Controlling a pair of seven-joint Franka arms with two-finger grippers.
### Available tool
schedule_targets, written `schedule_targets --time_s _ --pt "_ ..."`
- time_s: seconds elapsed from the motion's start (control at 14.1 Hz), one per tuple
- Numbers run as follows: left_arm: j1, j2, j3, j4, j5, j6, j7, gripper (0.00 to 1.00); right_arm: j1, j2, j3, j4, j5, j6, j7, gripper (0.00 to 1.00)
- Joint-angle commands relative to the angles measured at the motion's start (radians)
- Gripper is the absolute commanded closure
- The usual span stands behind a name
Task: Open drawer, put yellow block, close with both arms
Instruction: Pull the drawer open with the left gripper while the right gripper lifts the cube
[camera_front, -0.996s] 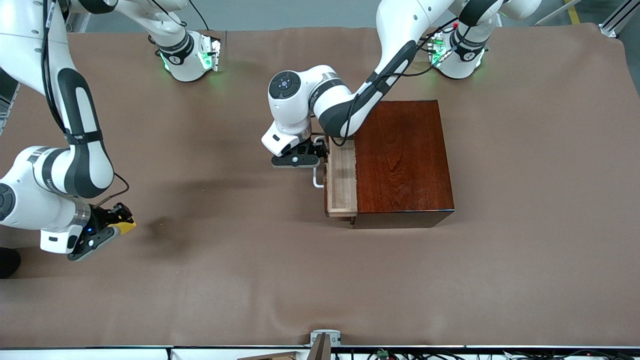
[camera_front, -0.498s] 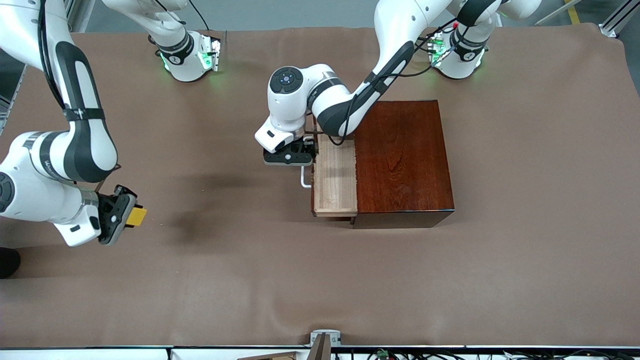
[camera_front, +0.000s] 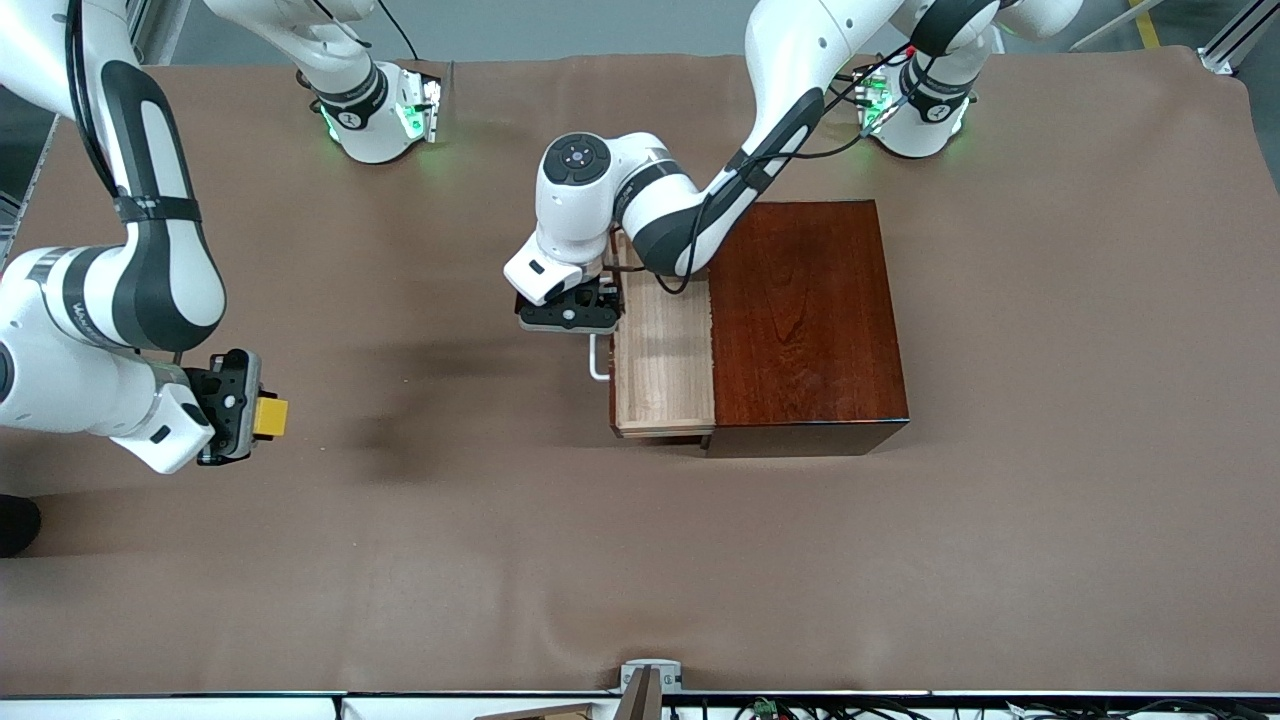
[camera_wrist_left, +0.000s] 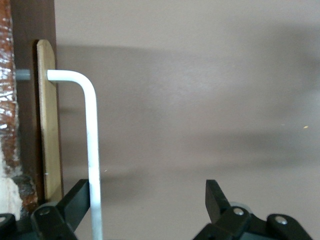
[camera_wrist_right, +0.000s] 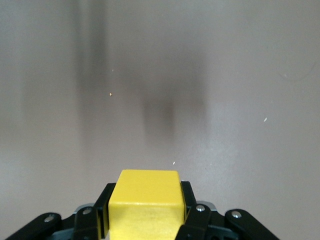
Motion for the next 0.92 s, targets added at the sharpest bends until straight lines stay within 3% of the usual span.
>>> schedule_targets --time_s 0.0,0.28,0.64,0.85 --pt "-0.012 0.05 -0.005 0.064 -0.017 0.068 -0.025 0.0 0.011 -0.023 0.02 -0.005 0.005 -0.014 -0.028 1.0" --pt "-0.008 0.019 0.001 0.064 -0.017 0.026 -0.034 0.0 0.04 -0.046 0.07 -0.005 0.003 -0.014 -0.011 1.0" --pt "0.003 -0.126 0.056 0.063 -0.013 -0.236 -0.037 0.0 0.135 -0.047 0.073 0.014 0.005 -0.011 0.088 1.0" --pt "0.011 -0.266 0.144 0.061 -0.017 -0.432 -0.018 0.0 0.256 -0.038 0.083 0.049 0.006 -0.005 0.2 1.0"
